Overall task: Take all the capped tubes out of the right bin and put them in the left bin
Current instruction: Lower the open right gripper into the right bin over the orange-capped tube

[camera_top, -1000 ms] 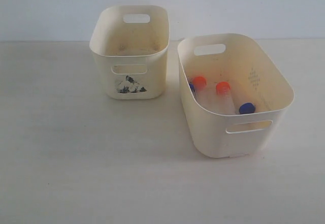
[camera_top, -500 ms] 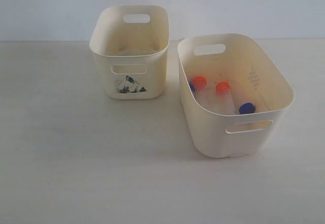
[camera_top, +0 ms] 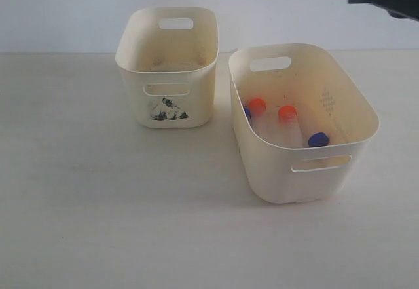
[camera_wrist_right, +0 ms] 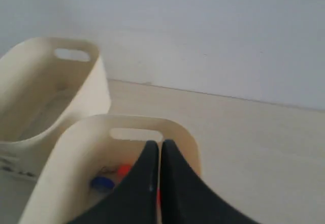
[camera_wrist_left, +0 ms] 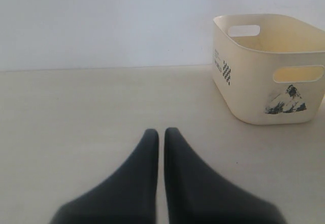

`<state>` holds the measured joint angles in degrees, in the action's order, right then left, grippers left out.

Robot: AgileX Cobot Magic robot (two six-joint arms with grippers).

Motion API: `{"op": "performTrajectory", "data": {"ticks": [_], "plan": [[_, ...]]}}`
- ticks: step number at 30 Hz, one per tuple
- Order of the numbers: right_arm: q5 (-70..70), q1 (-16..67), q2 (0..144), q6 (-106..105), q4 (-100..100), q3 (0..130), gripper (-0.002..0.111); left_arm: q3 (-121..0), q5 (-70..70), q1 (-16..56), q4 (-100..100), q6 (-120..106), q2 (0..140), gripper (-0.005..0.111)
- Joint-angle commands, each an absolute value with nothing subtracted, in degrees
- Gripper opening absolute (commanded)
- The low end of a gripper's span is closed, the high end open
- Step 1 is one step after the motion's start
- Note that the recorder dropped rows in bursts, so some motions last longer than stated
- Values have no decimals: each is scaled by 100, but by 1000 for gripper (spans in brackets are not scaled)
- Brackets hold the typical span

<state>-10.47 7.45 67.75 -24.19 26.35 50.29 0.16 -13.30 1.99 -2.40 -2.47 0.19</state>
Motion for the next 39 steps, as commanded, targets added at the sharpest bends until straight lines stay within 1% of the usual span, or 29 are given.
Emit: {"op": "performTrajectory", "data": {"ticks": [1, 4, 9, 10, 13, 16, 19, 27, 28, 30, 32, 33, 35, 37, 38, 39], "plan": [[-2083, 1269, 7296, -2658, 2632, 6004, -1, 0, -1293, 194, -230, -199, 0, 4], [-3176, 1311, 7886, -1907, 2230, 6971, -1, 0, -1293, 194, -230, -199, 0, 4], [-5031, 1311, 8841, 343, 335, 8376, -1, 0, -1293, 194, -230, -199, 0, 4], [-5541, 1311, 9043, 545, 72, 8723, -1, 0, -1293, 194, -230, -199, 0, 4], [-6412, 1311, 9605, 498, -64, 9404, -1, 0, -1293, 194, -230, -199, 0, 4], [-6915, 1311, 10083, 500, -50, 9928, -1, 0, -1293, 194, -230, -199, 0, 4], [-6996, 1311, 10541, 500, -50, 10248, -1, 0, -1293, 194, -230, -199, 0, 4], [-6996, 1319, 11292, 552, 0, 10291, 1, 0, -1293, 194, -230, -199, 0, 4], [-6996, 1319, 11354, 552, 0, 10291, 3, 0, -1293, 194, -230, -199, 0, 4], [-6996, 1319, 11597, 552, 0, 10291, 19, 0, -1293, 194, -230, -199, 0, 4], [-6996, 1319, 11753, 552, 0, 10291, 41, 0, -1293, 194, -230, -199, 0, 4], [-6996, 1332, 11783, 594, 35, 10291, 45, 0, -1293, 194, -230, -199, 0, 4], [-6996, 1376, 11806, 606, 95, 10291, 41, 0, -1293, 194, -230, -199, 0, 4], [-6996, 1444, 11806, 606, 95, 10291, 28, 0, -1293, 194, -230, -199, 0, 4], [-6996, 1509, 11806, 606, 95, 10291, 23, 0, -1293, 194, -230, -199, 0, 4], [-6996, 1584, 11806, 606, 95, 10291, 23, 0, -1293, 194, -230, -199, 0, 4]]}}
